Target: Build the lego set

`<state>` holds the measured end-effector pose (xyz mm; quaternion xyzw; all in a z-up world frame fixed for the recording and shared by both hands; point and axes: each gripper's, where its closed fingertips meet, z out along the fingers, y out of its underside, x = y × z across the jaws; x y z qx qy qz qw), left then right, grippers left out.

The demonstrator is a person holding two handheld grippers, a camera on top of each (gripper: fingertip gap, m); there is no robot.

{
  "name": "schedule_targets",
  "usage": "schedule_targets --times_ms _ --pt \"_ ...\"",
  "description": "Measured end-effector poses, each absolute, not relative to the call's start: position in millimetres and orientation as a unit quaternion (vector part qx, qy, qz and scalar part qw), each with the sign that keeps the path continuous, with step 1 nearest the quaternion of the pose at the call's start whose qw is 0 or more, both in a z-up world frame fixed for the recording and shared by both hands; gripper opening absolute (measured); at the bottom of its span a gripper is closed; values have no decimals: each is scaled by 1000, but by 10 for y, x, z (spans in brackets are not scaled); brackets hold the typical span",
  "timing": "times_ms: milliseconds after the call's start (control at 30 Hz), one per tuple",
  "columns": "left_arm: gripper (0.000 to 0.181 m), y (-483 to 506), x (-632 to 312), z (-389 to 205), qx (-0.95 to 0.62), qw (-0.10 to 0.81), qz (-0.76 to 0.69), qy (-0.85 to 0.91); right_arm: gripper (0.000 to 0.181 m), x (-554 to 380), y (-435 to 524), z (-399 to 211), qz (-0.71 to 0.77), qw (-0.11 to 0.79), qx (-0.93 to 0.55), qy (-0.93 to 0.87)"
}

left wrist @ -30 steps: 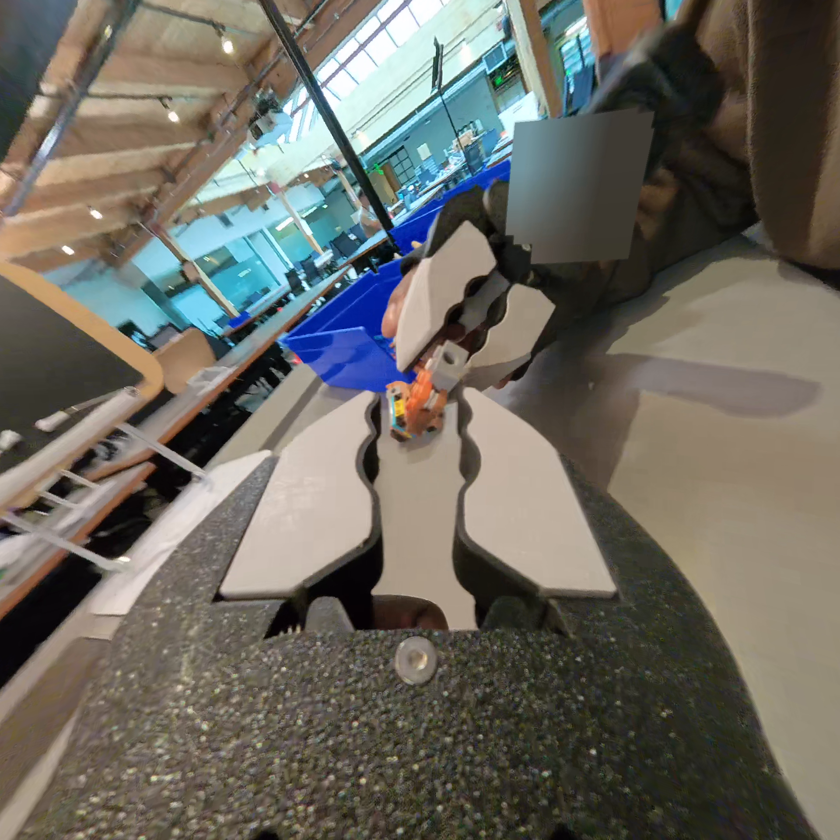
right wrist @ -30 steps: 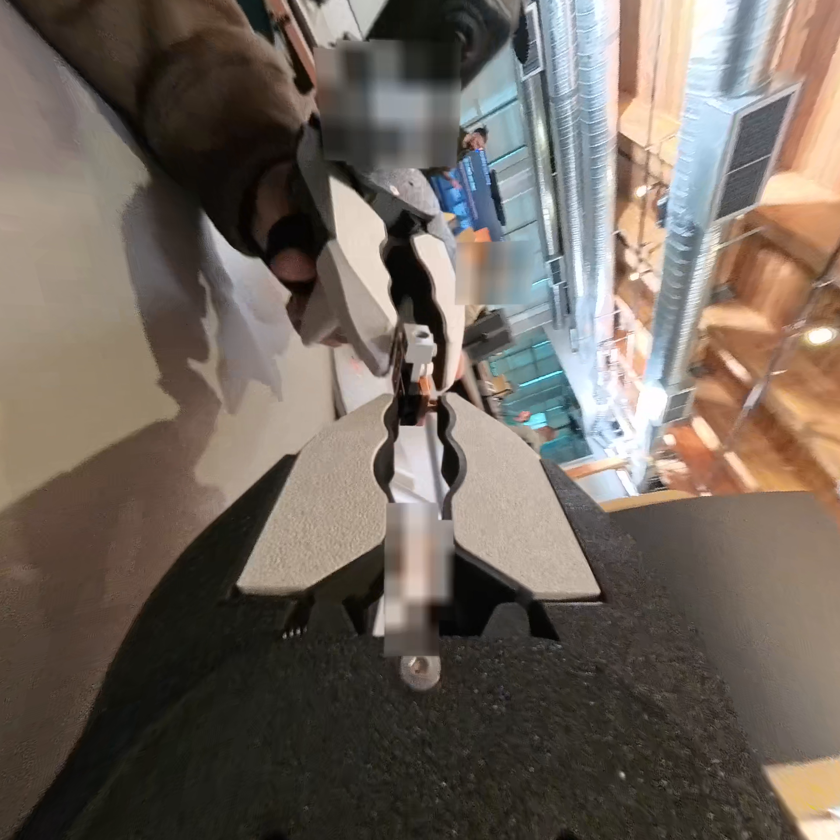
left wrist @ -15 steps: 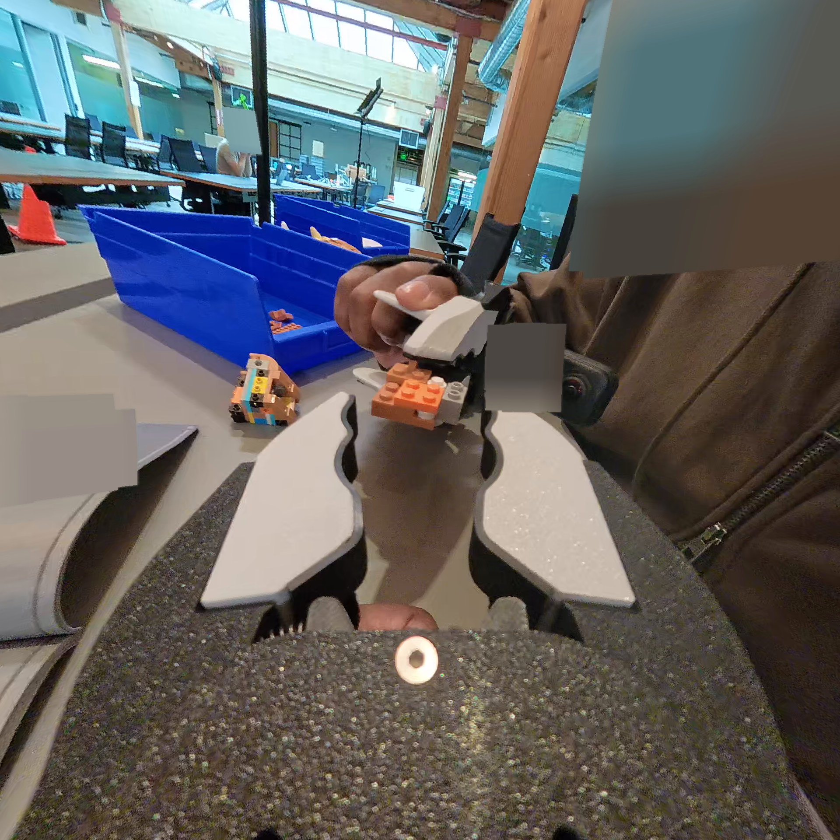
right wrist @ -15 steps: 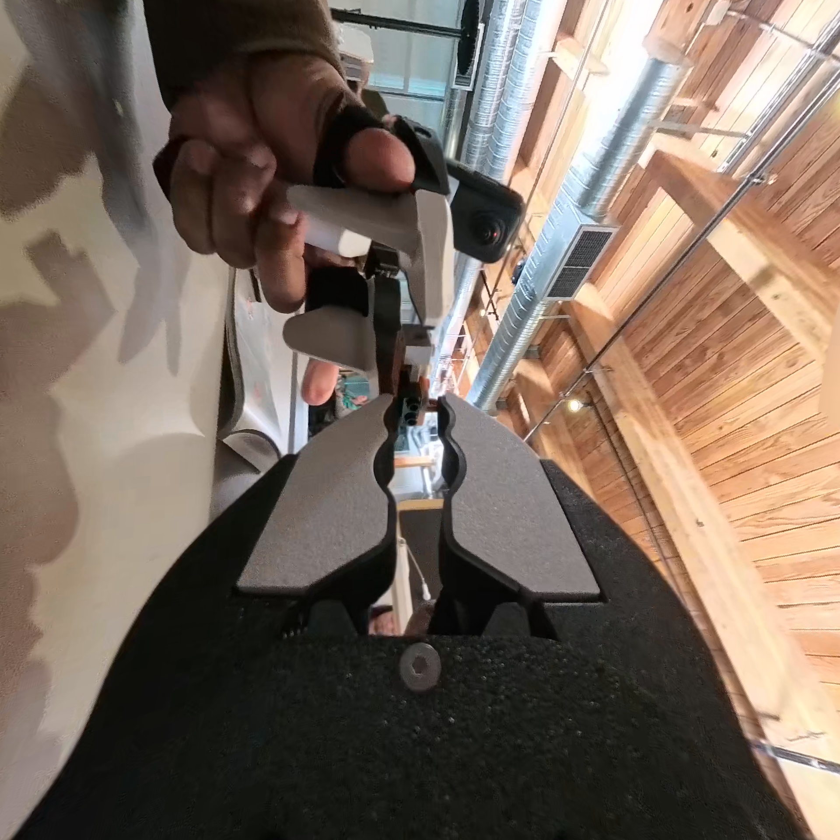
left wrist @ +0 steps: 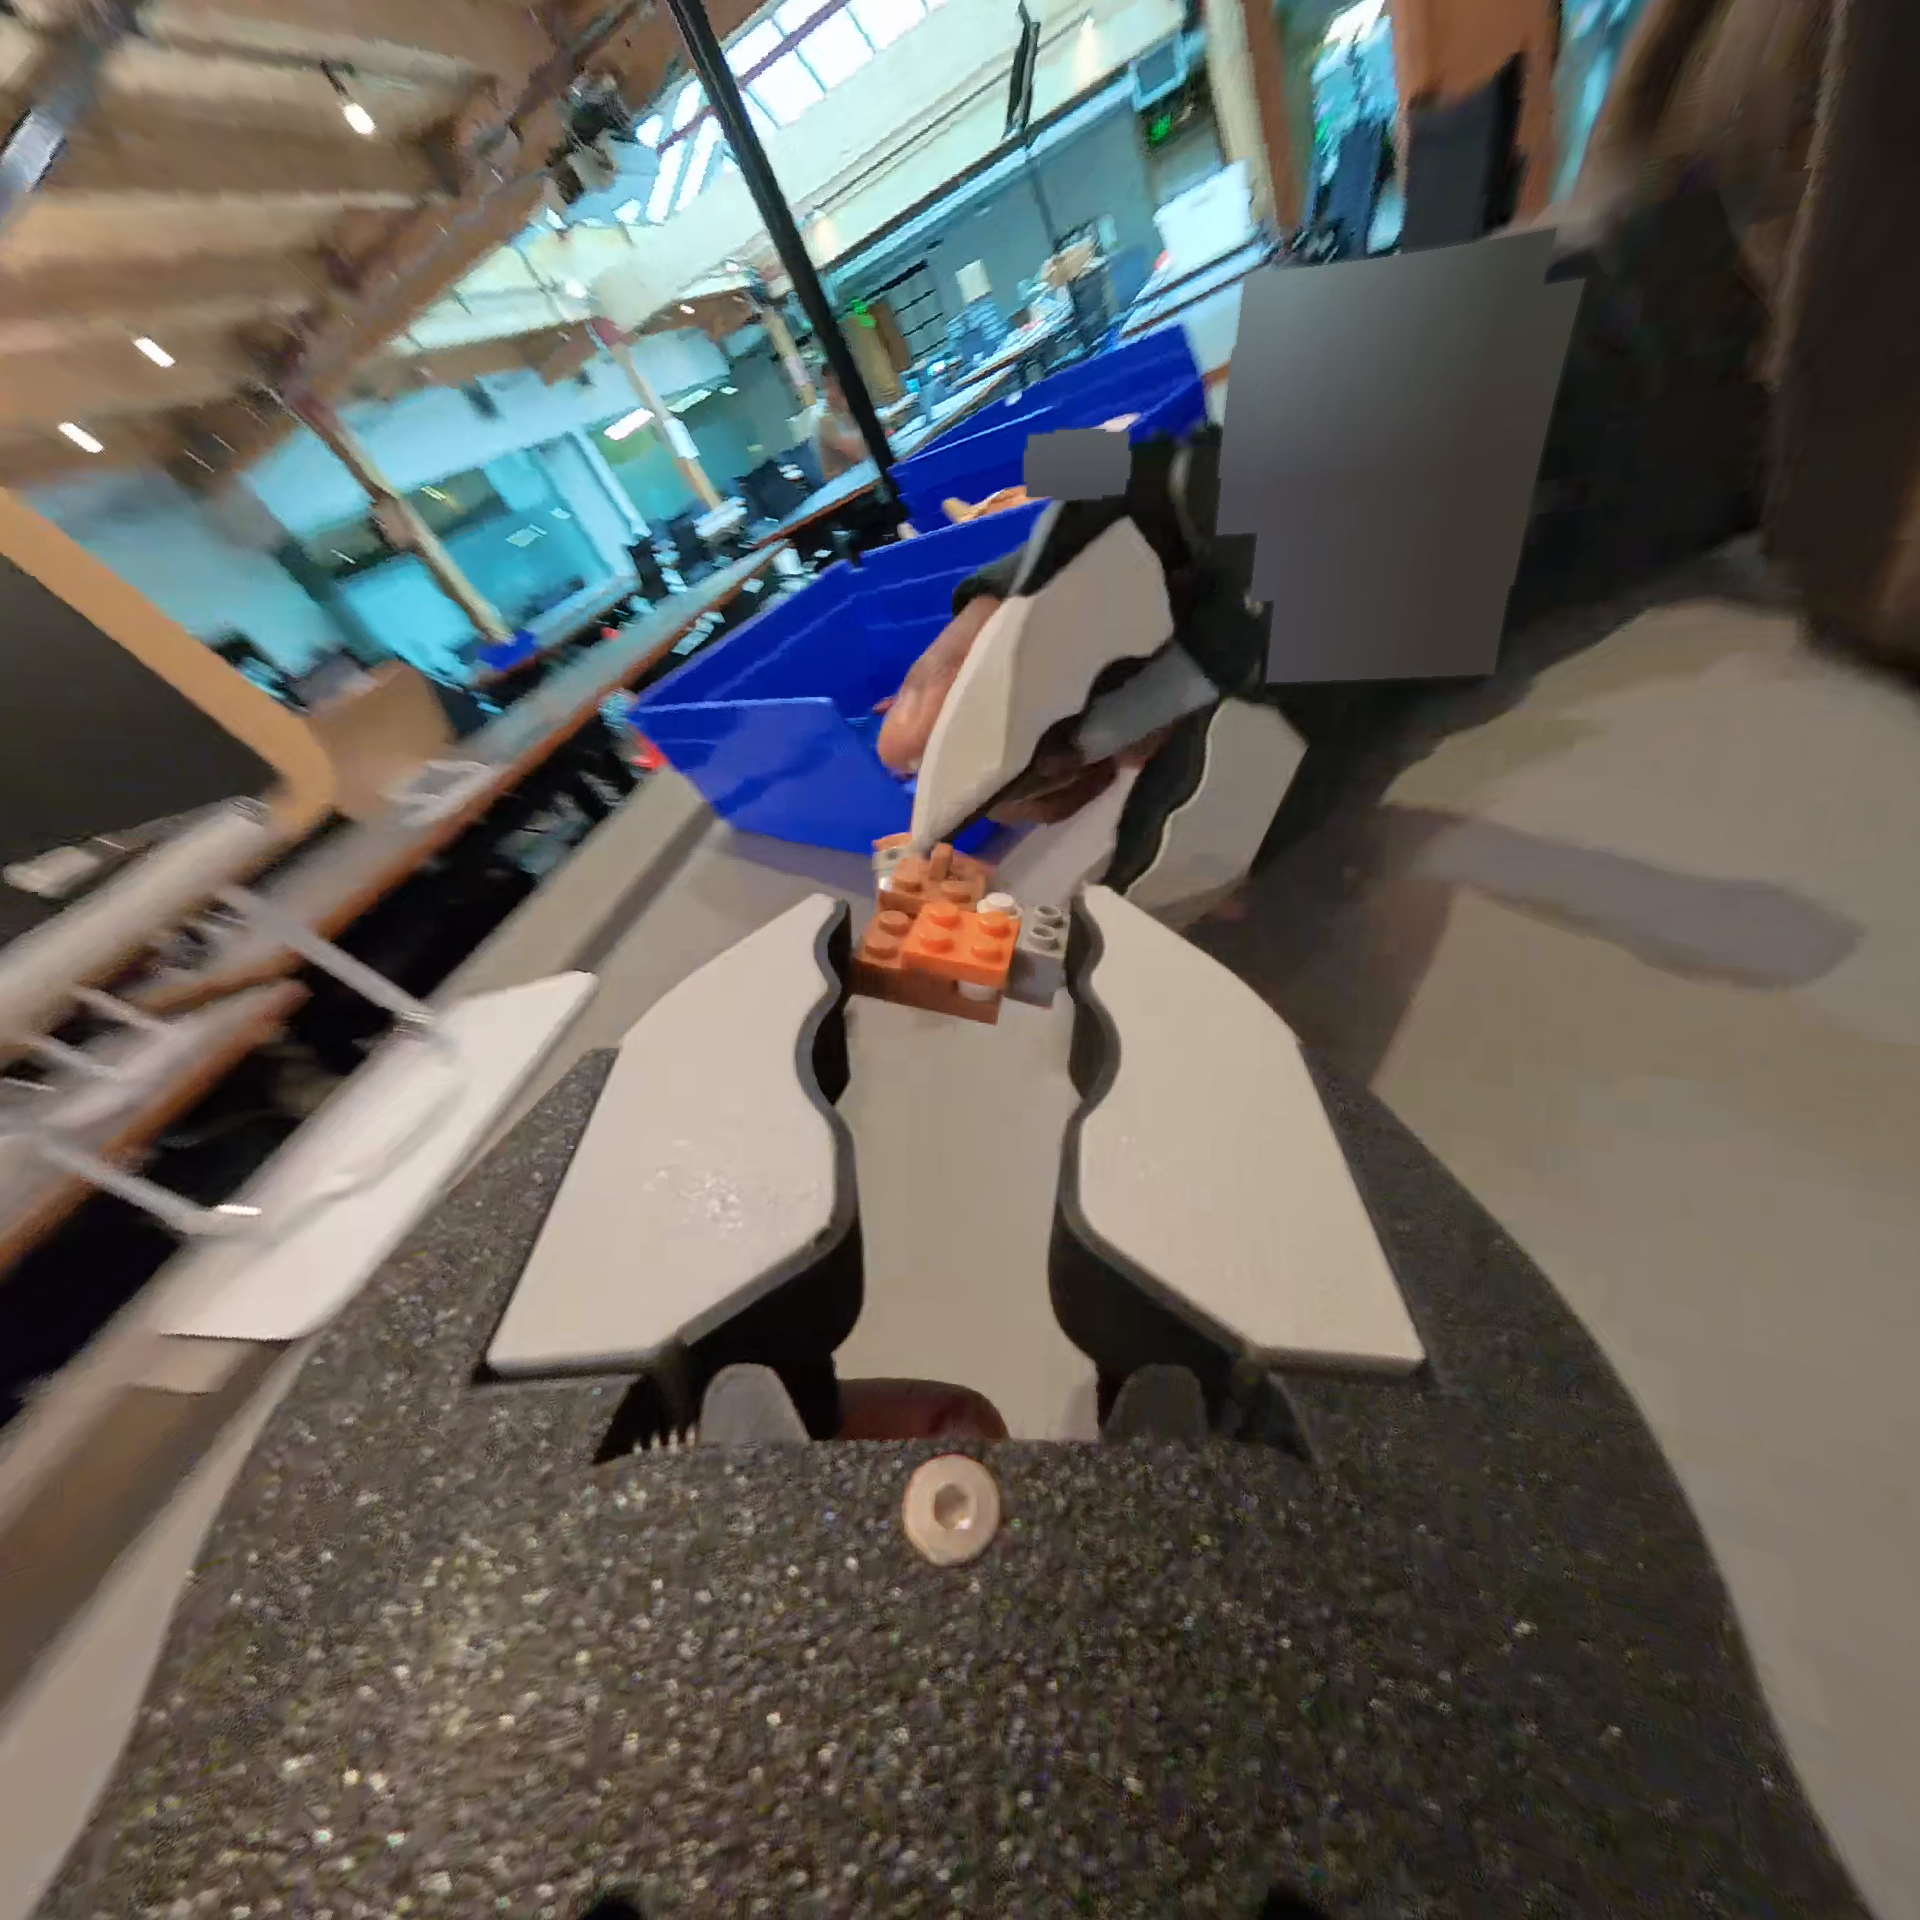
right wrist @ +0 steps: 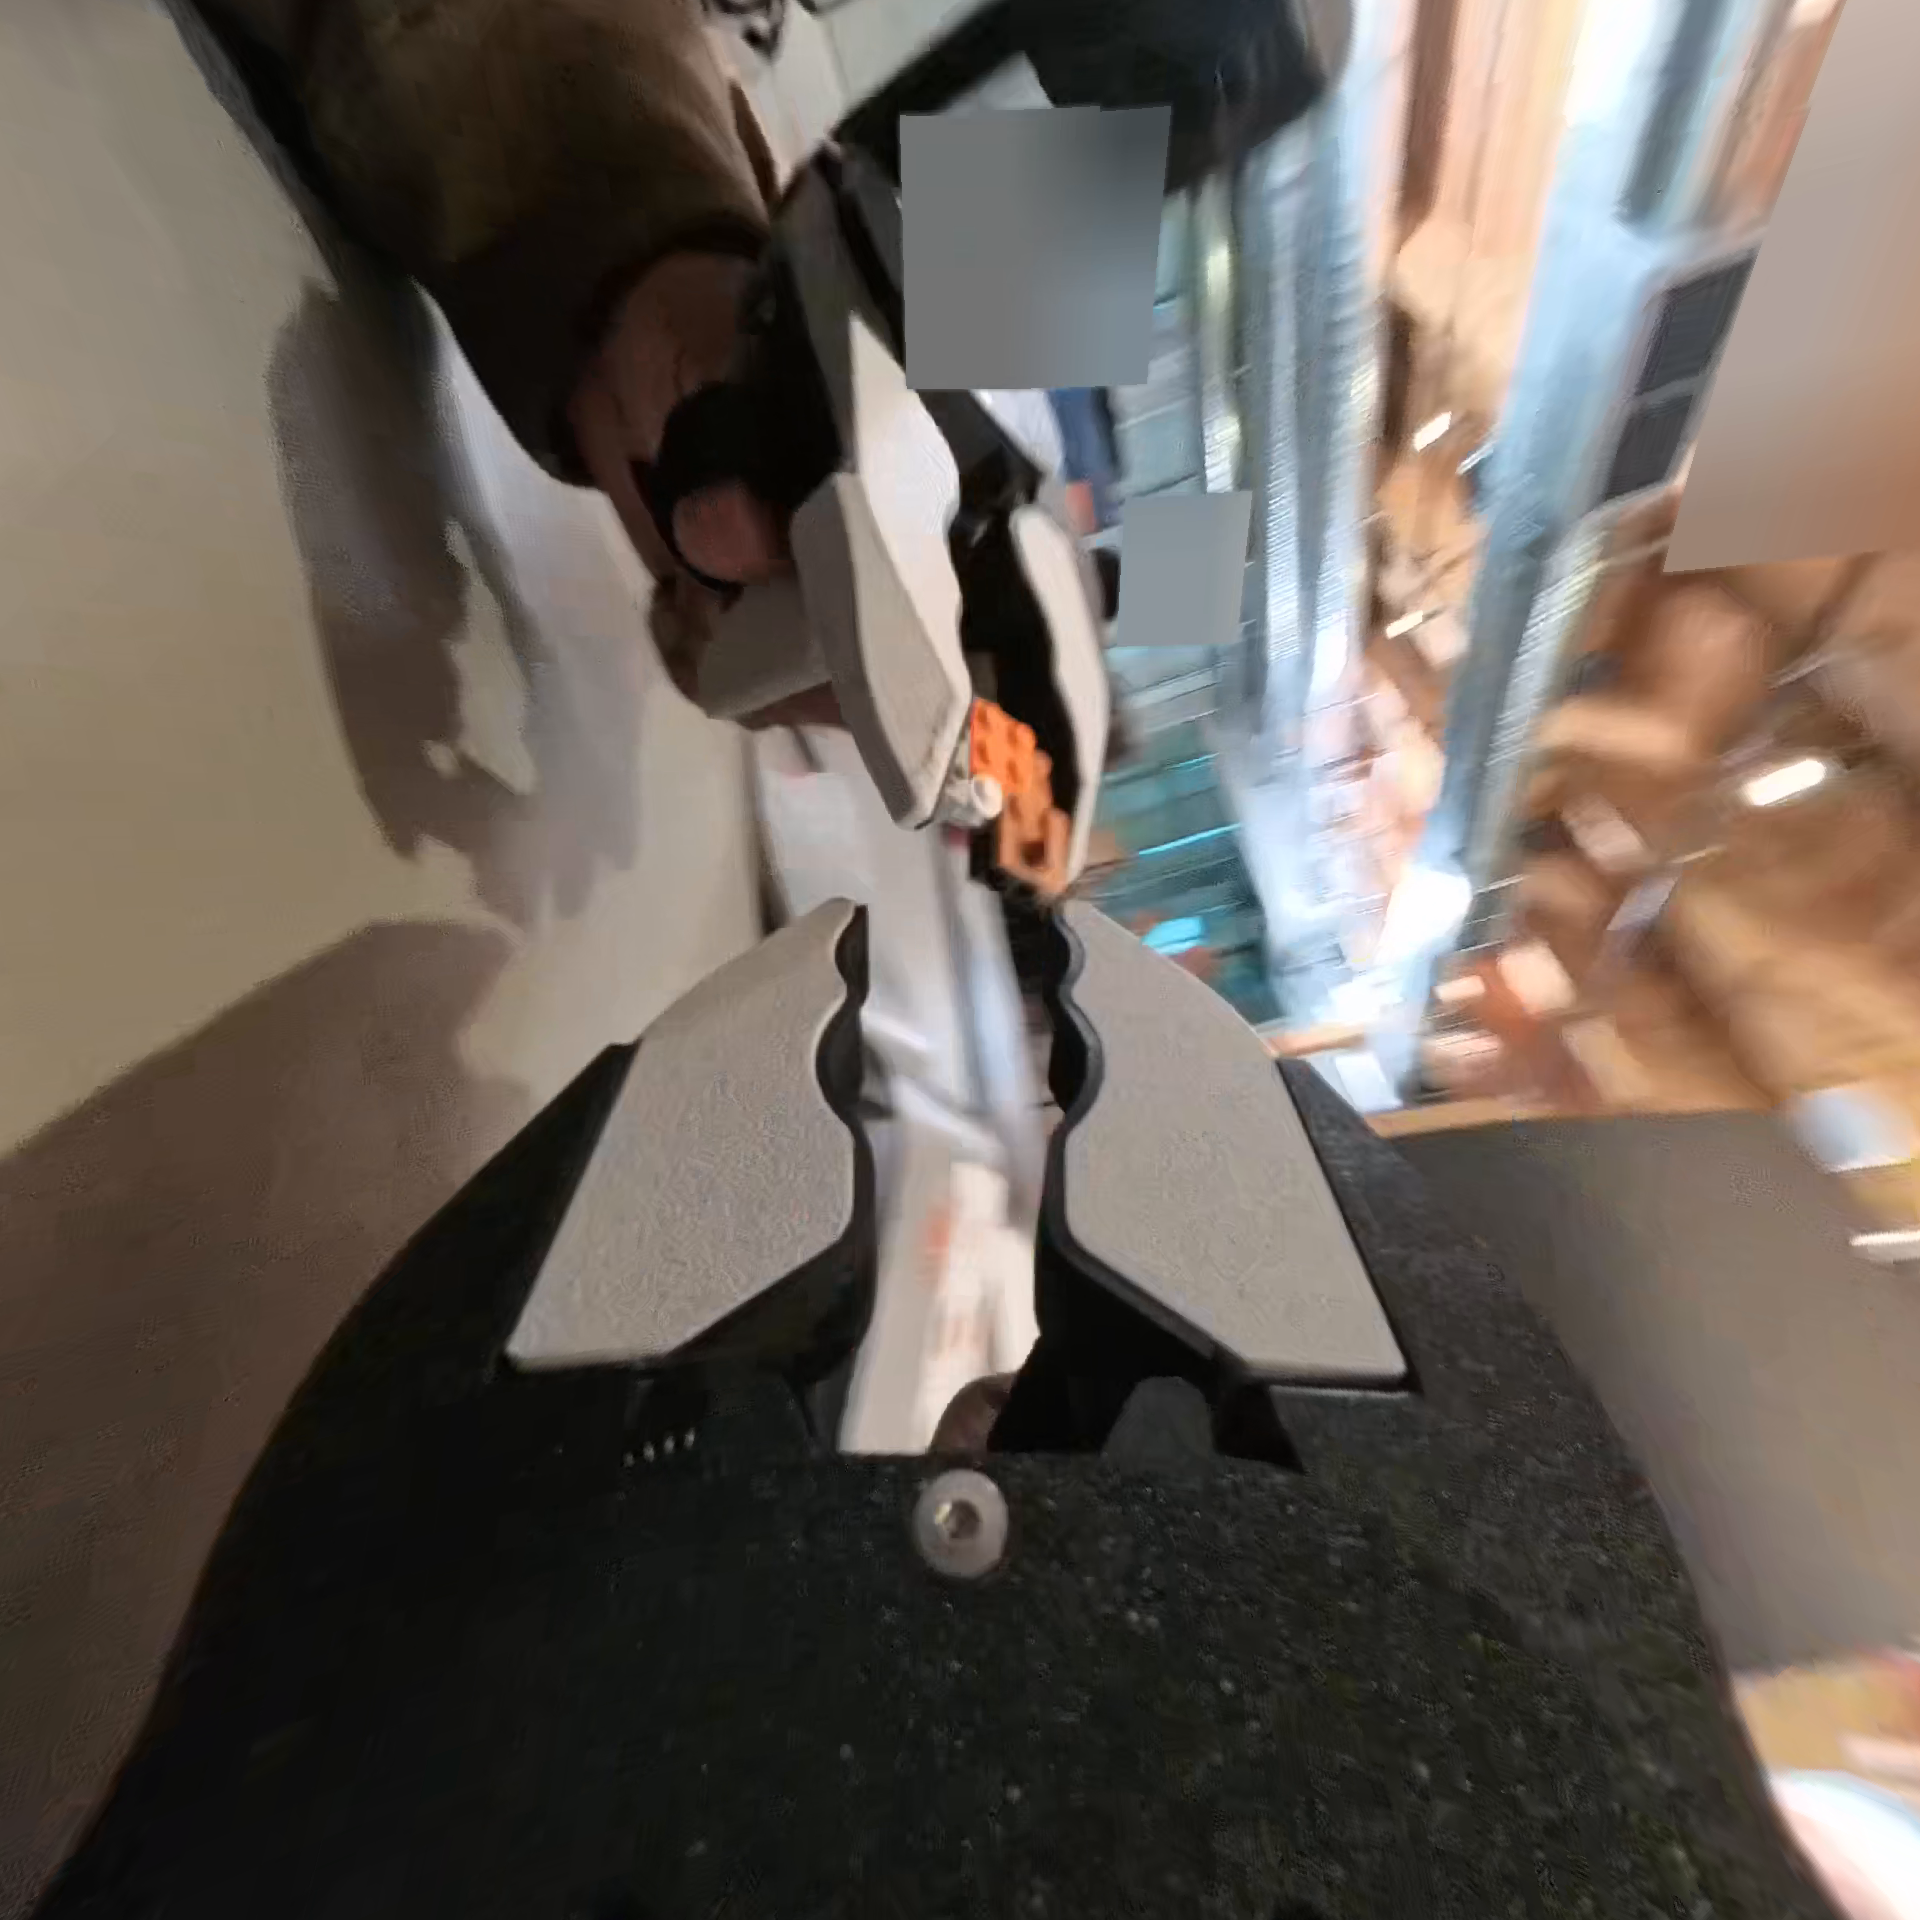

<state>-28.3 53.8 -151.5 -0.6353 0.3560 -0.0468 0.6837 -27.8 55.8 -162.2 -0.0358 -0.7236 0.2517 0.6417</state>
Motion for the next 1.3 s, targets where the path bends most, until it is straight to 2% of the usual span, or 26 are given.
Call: schedule_targets --times_ms 200,267,433,633,1300 --pt "40 577 -297 -1574 -581 674 149 431 43 -300 522 -1522 552 365 -267 -701" --pt "40 573 -263 -1598 -566 668 177 449 44 -325 544 -1493 583 324 -305 -680" --pt "40 561 -209 -1610 -545 662 208 471 30 -339 492 -1541 602 261 -341 -673" --pt "39 564 -202 -1633 -536 654 228 482 20 -322 447 -1560 618 214 -353 -669" --pt "38 545 -139 -1619 -528 661 217 487 17 -279 411 -1528 648 194 -332 -658"
